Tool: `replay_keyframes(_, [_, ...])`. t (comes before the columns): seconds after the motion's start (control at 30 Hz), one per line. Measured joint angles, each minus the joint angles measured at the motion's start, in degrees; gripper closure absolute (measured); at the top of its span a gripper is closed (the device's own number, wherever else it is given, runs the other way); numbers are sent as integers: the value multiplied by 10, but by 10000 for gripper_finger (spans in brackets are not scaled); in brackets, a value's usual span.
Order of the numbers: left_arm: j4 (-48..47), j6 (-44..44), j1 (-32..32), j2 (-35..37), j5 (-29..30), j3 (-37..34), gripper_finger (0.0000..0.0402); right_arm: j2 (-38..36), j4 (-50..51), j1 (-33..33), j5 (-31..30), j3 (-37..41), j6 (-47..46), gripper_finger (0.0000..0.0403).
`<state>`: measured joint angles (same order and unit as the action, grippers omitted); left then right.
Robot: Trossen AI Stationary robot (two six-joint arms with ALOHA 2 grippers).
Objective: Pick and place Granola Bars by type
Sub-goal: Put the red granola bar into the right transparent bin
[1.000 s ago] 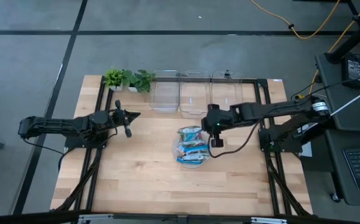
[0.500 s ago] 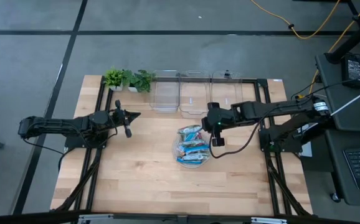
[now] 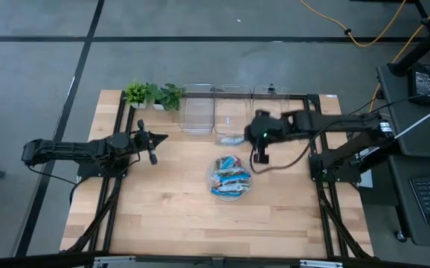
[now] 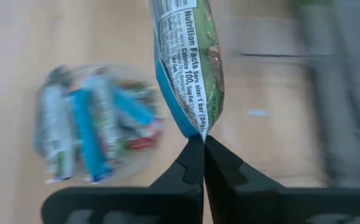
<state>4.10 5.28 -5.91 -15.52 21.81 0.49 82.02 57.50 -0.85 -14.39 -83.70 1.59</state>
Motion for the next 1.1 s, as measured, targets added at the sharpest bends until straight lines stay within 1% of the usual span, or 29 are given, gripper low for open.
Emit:
replay_keyframes(0.1, [0,0,0,0,0,0,398,0,70,21,-60,-67,-32,397])
replay_keyframes(0.2, [0,0,0,0,0,0,398,-1,146,50,-96,-128,-79,397])
replay_keyframes(0.33, [0,0,0,0,0,0,398,-1,221,107,-106,-172,-119,397])
replay_keyframes(0.5, [0,0,0,0,0,0,398,0,257,189,-106,-179,-135,397])
replay_keyframes(0.77, [0,0,0,0,0,0,398,-1,248,288,-93,-132,-132,397])
replay_keyframes(1.03, [0,0,0,0,0,0,398,0,136,329,-15,-7,-99,396])
replay_keyframes(1.1, [0,0,0,0,0,0,398,0,116,339,-6,24,-89,396])
